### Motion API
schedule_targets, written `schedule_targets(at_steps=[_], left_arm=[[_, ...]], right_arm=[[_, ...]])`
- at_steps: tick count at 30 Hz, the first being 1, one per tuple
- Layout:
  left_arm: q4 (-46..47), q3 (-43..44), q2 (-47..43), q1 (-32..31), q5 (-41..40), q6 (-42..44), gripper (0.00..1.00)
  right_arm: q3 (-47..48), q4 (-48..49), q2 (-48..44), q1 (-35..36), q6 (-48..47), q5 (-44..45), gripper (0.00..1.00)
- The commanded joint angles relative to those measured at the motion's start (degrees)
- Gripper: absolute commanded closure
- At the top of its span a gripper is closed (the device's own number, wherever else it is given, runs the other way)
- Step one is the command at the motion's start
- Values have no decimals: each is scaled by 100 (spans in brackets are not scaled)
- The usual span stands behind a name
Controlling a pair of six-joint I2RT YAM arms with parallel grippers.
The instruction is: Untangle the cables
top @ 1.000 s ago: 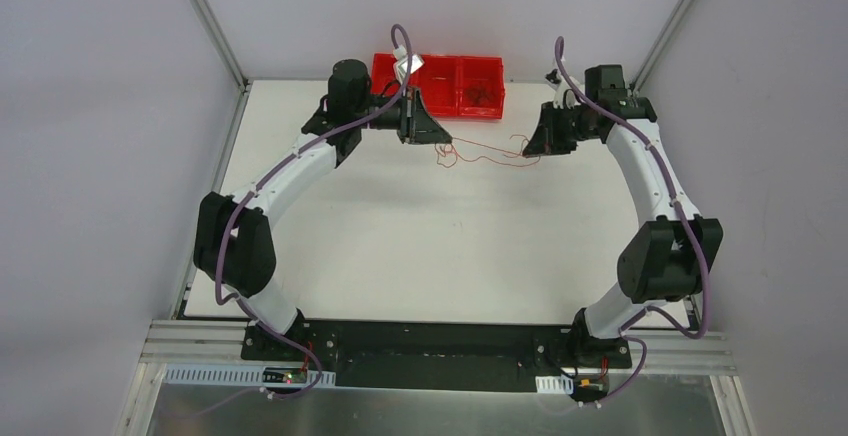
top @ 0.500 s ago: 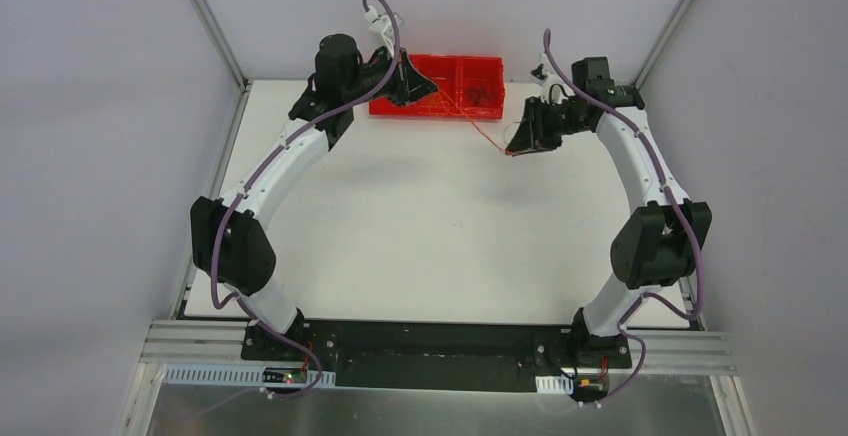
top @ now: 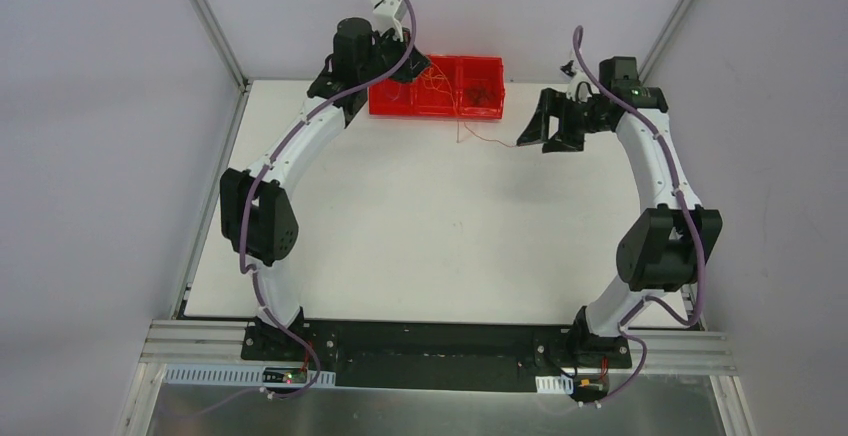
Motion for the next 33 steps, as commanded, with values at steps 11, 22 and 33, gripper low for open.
schedule_targets(at_steps=[11,22,33], left_arm=[[-182,2332,1710,245,-688,823,100],[551,3586,3072,243,-1347,1590,100],[1320,3898,3695,-47,-2582,3393,100]], right_arm=[[-513,406,-513,-831,407,492,10],[-386,382,-327,-887,474,535,10],[-301,326,-109,-942,494,475,9]])
